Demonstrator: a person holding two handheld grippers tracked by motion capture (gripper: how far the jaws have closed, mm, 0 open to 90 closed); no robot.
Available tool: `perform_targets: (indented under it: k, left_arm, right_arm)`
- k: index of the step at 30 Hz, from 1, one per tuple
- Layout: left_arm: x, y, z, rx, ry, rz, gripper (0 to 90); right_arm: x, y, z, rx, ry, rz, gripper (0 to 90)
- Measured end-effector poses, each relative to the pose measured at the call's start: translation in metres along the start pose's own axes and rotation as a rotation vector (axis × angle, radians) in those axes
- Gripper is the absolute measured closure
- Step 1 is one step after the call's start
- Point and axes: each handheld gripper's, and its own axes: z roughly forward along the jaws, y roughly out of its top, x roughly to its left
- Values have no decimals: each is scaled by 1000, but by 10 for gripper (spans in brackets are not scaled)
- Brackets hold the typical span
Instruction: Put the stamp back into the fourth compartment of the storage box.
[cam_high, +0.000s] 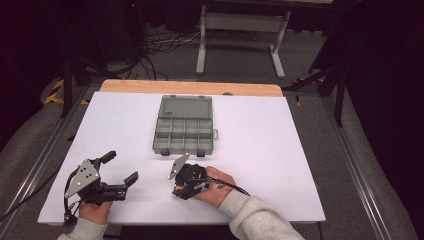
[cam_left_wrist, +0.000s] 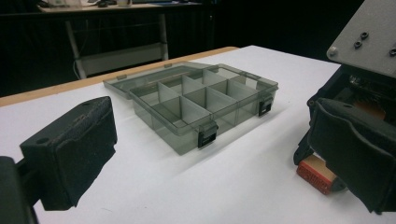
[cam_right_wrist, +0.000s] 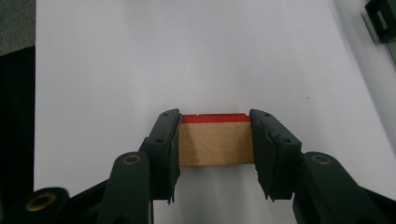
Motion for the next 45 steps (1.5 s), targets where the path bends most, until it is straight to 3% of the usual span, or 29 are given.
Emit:
perform_targets:
  k: [14, 27, 45]
  left_arm:
    - [-1, -1, 2, 1, -3, -2, 19]
    - [-2, -1, 2, -3, -2, -3, 20]
    - [0, -2, 1, 7, 0, -7, 21]
  right_arm:
    - [-7, 4, -29, -88, -15, 26, 552]
    - [-17, 7, -49, -135, -43, 46, 552]
    - [-32, 19, -72, -158, -86, 51, 552]
